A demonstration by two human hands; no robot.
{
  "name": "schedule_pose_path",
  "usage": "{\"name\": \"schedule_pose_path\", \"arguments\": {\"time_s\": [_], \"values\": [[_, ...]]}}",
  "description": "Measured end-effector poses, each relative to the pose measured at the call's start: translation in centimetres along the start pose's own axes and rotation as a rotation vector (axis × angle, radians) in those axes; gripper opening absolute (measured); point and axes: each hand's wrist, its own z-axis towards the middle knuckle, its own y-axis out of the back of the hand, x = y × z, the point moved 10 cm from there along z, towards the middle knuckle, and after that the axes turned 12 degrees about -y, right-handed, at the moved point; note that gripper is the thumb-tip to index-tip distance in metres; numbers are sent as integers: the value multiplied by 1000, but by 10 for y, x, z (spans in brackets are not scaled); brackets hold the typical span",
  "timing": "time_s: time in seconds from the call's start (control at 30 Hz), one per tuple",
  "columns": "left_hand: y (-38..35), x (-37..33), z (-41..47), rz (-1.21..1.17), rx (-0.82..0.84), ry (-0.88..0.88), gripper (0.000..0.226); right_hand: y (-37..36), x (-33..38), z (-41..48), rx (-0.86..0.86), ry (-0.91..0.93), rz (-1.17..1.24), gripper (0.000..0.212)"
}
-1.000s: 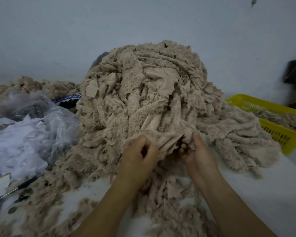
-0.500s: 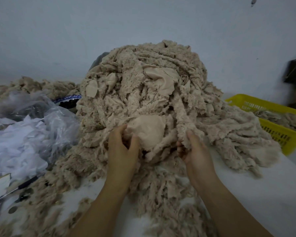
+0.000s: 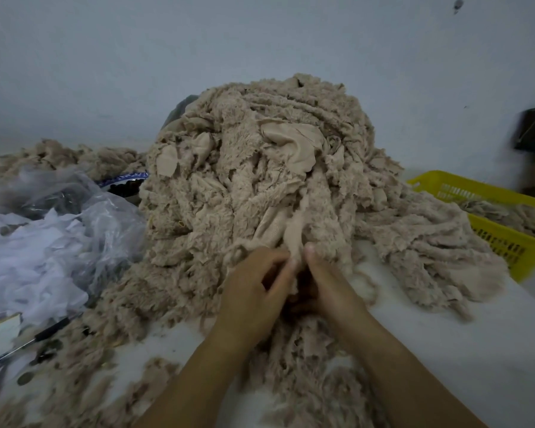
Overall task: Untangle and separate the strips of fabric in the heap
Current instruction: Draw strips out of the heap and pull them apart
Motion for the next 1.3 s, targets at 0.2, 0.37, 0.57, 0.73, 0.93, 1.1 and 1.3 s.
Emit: {"name": "schedule_pose_path", "arguments": {"time_s": [0.2, 0.37, 0.57, 0.73, 0.93, 1.1, 1.3], "values": [[-10, 10, -5, -96, 31, 99, 33, 24, 9, -1, -135, 35, 261, 47], [8, 51, -15, -25, -64, 384, 20, 22, 13, -4, -14, -7, 593, 43], [1, 42, -9, -219, -37, 314, 39, 10, 15, -9, 138, -54, 624, 45], [-30, 39, -17, -259, 246, 345, 23, 8, 14, -7, 127, -68, 627, 48], [1, 47, -10, -100, -7, 331, 17, 36, 22, -7, 5, 0, 642, 58], [60, 73, -28, -58, -513, 457, 9, 49, 17, -6, -96, 35, 744, 33], [67, 79, -33, -89, -639, 447, 21, 52, 13, 0, -124, 46, 693, 15]]}}
